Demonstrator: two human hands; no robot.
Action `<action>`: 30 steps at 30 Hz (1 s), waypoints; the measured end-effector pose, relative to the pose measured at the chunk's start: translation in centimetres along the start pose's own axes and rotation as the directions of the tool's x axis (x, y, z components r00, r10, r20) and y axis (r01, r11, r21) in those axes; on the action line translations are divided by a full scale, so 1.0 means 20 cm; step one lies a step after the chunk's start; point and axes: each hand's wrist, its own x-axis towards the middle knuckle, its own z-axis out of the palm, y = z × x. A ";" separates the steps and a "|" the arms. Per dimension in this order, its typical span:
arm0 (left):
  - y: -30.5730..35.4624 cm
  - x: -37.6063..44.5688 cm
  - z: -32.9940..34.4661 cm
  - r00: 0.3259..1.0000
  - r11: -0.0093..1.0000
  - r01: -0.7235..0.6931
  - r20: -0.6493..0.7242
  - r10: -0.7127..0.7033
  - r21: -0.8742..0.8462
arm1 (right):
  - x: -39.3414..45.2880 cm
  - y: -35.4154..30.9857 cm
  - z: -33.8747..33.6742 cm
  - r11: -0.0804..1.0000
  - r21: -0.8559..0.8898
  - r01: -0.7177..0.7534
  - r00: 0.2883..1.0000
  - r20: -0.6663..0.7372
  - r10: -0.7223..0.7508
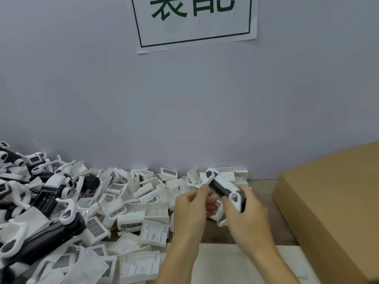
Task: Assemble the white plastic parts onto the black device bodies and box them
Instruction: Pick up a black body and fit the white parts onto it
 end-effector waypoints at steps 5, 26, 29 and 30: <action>0.04 0.02 -0.09 0.961 0.978 -0.186 -0.192 0.201 0.089 | 0.04 -0.04 -0.09 0.735 0.431 -0.523 0.852 0.282 0.441; 0.05 0.10 -0.22 0.989 0.986 0.147 0.008 -0.147 -0.082 | -0.01 -0.14 -0.16 0.973 0.075 0.220 0.862 0.452 -0.230; 0.04 0.11 -0.22 0.990 0.984 0.142 -0.005 -0.144 -0.109 | -0.01 -0.14 -0.11 0.953 -0.001 0.302 0.852 0.449 -0.269; 0.04 0.11 -0.22 0.992 0.988 0.123 -0.024 -0.126 -0.097 | -0.01 -0.14 -0.10 0.952 -0.035 0.305 0.858 0.443 -0.259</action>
